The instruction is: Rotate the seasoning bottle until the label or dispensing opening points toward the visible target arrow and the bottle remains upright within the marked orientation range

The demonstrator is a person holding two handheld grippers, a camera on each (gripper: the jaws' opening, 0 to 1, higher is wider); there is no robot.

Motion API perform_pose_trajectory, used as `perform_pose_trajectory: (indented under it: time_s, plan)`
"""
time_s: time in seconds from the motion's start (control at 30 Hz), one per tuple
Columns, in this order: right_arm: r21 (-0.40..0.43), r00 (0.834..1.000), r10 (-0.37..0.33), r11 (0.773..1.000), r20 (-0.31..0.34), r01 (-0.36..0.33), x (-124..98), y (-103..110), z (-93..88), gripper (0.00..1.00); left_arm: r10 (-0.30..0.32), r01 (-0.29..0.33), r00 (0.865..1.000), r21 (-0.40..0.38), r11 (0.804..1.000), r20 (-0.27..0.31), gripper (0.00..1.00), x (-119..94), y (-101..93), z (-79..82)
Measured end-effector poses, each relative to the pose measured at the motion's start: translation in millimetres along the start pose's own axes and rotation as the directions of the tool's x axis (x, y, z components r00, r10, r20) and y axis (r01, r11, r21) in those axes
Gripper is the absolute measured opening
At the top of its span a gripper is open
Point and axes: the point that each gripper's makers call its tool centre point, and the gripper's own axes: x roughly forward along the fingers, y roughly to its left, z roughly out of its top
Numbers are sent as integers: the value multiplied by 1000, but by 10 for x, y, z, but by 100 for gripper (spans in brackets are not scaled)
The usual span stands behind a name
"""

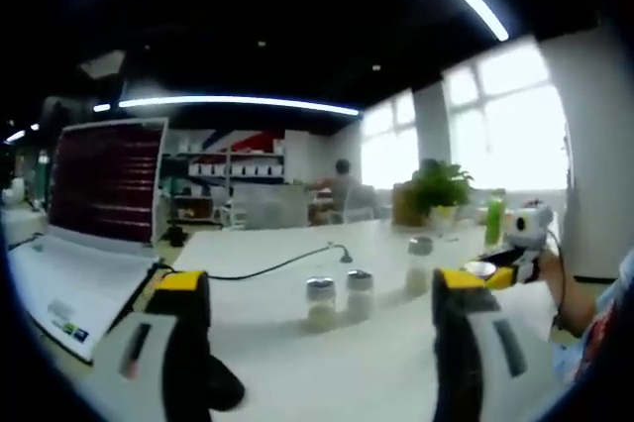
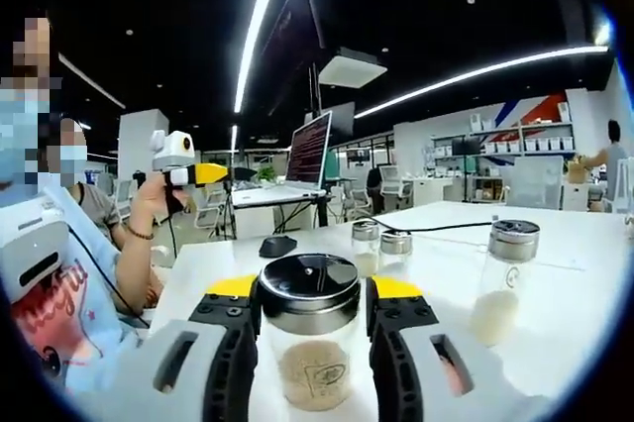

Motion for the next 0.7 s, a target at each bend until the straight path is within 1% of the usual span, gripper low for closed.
perform_pose_trajectory:
  time_s: [0.07, 0.17, 0.3, 0.57, 0.7]
  plan:
    - [-14, 1000, 3, 1000, 8, -3, 10, 17, 4, 39, 1, -1, 1000, 1, 1000, 0, 99, -6, 3, -4]
    - [-12, 1000, 5, 1000, 16, -5, 14, 10, 6, 39, 6, -6, 1000, -5, 1000, 7, 99, -14, 27, 14]
    - [-14, 1000, -4, 1000, 30, 4, 16, 6, 9, 39, 9, -9, 1000, -4, 1000, 1, 98, -7, 46, 3]
    - [-12, 999, -18, 1000, 38, 18, 21, -2, 12, 39, -2, 2, 1000, 0, 1000, -7, 98, 2, 10, -9]
    - [-17, 999, -28, 999, 35, 29, 20, -4, 11, 39, 5, -5, 1000, -2, 1000, -2, 97, -1, 25, 5]
